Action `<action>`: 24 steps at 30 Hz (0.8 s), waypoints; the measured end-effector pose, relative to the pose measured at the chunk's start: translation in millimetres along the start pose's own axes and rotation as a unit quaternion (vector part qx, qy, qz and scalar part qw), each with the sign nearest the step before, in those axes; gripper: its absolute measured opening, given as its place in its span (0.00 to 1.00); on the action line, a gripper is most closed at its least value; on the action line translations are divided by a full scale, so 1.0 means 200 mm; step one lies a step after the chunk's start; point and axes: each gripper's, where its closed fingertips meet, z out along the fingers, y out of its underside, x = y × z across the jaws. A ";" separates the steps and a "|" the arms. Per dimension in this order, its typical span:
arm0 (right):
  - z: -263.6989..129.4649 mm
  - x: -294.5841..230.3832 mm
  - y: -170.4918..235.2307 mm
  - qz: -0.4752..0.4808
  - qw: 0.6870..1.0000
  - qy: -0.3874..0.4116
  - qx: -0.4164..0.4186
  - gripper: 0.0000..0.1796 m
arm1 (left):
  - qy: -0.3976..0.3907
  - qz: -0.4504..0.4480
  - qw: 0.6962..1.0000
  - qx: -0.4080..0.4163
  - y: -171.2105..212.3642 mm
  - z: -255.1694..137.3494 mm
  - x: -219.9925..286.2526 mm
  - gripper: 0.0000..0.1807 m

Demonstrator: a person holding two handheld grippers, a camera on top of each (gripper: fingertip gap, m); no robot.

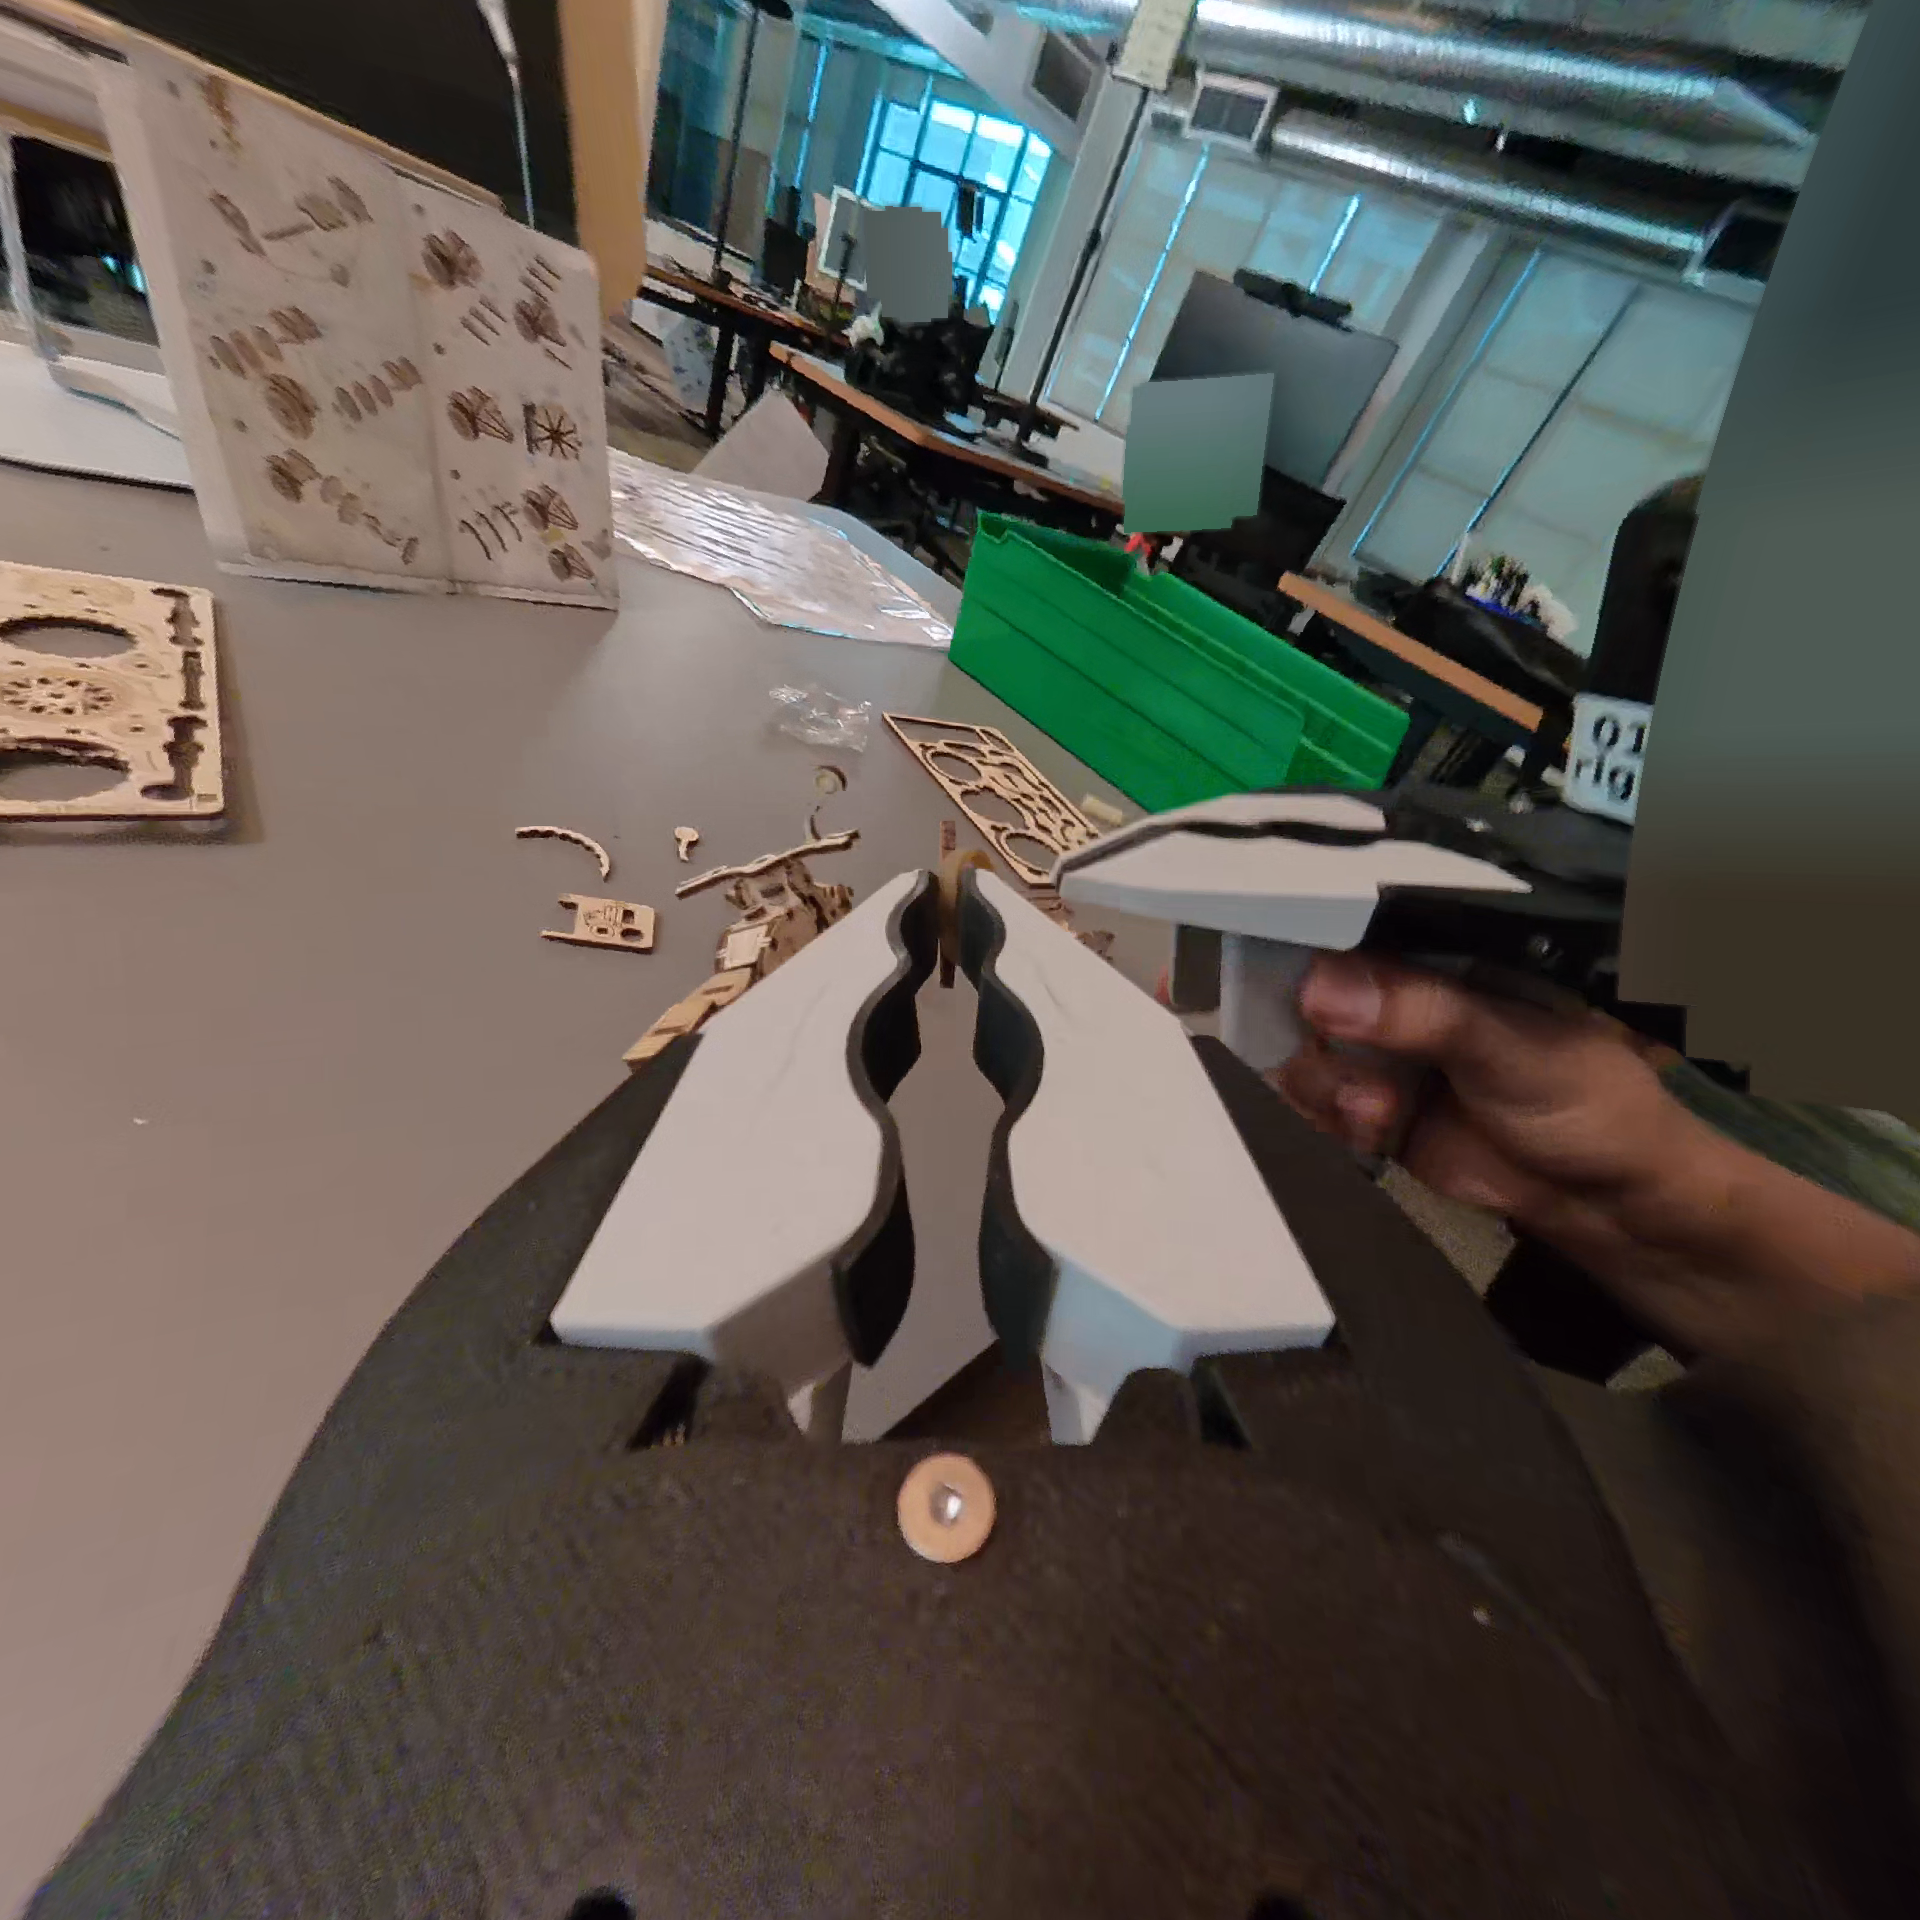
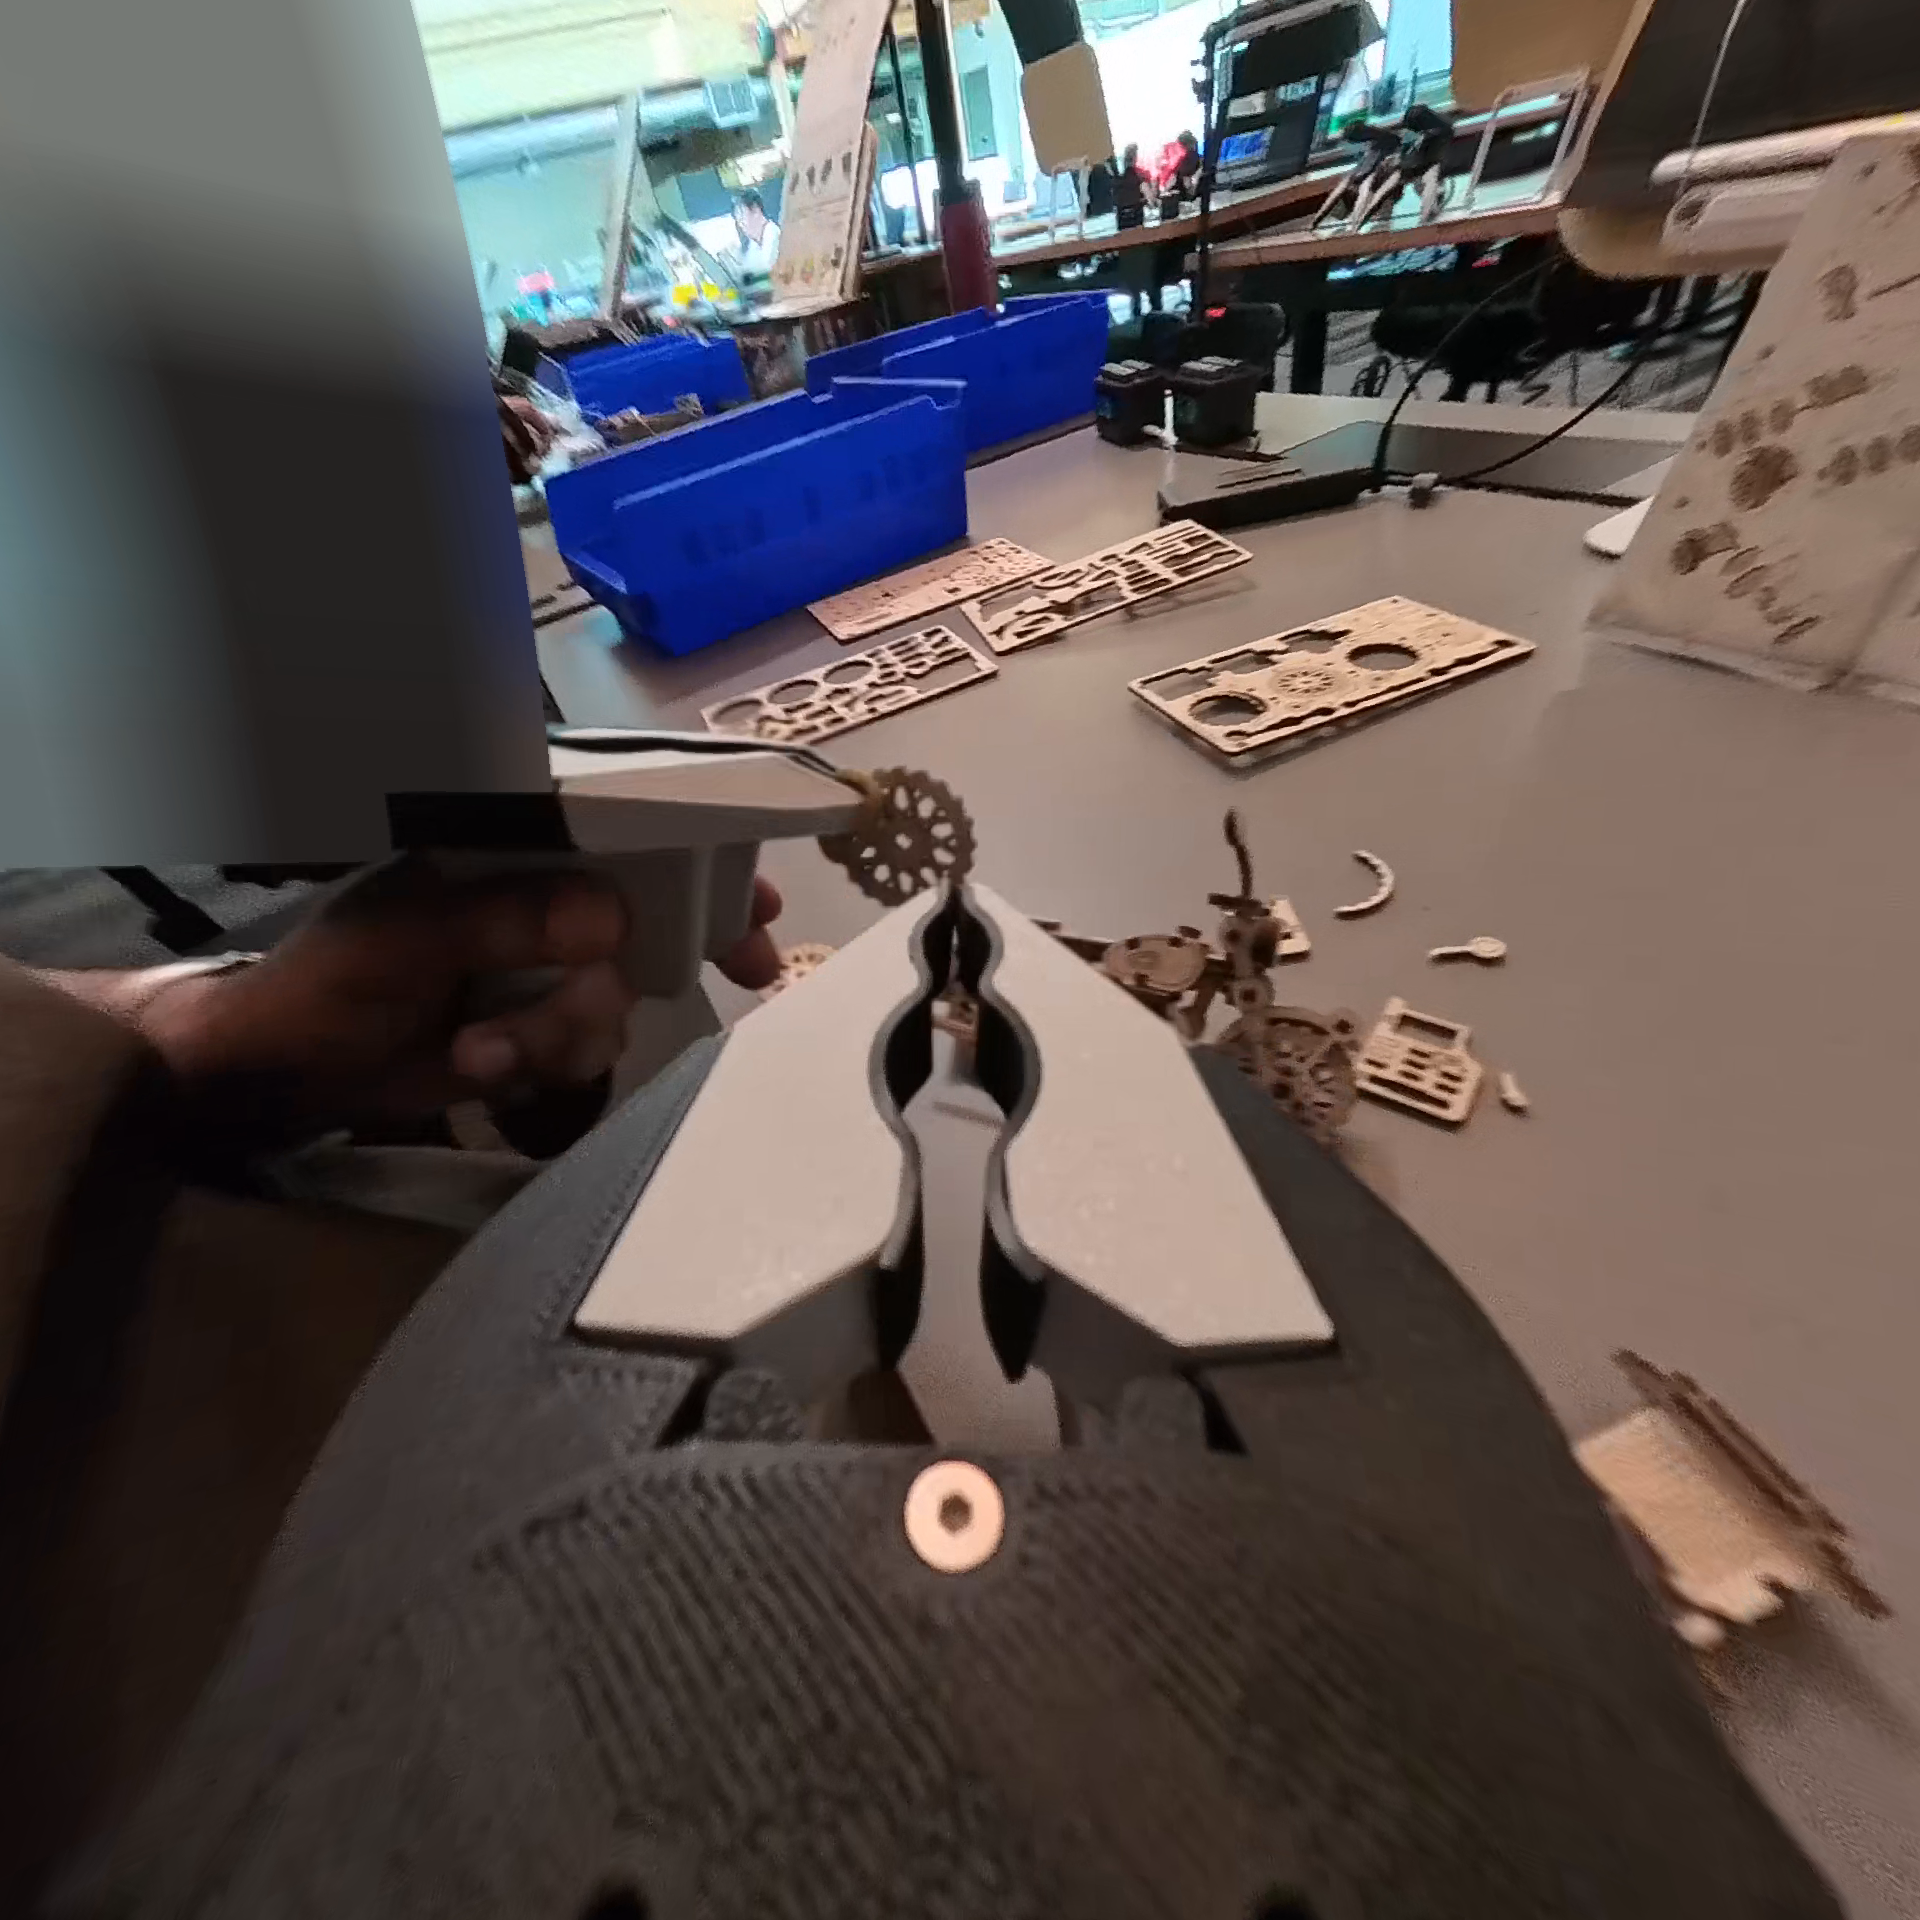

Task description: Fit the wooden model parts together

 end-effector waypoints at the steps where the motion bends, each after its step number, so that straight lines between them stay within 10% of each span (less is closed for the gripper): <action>1: 0.01 -0.02 0.00 0.019 1.000 -0.014 0.006 0.00 | 0.003 -0.017 1.000 0.002 0.00 0.00 -0.01 0.01; 6: 0.08 -0.13 0.05 0.077 0.995 -0.071 -0.002 0.15 | 0.007 -0.083 0.996 0.022 -0.01 -0.01 -0.04 0.01; 24: 0.09 -0.07 0.01 0.004 1.000 0.003 0.019 0.00 | -0.002 -0.066 0.997 0.037 0.02 0.01 0.04 0.02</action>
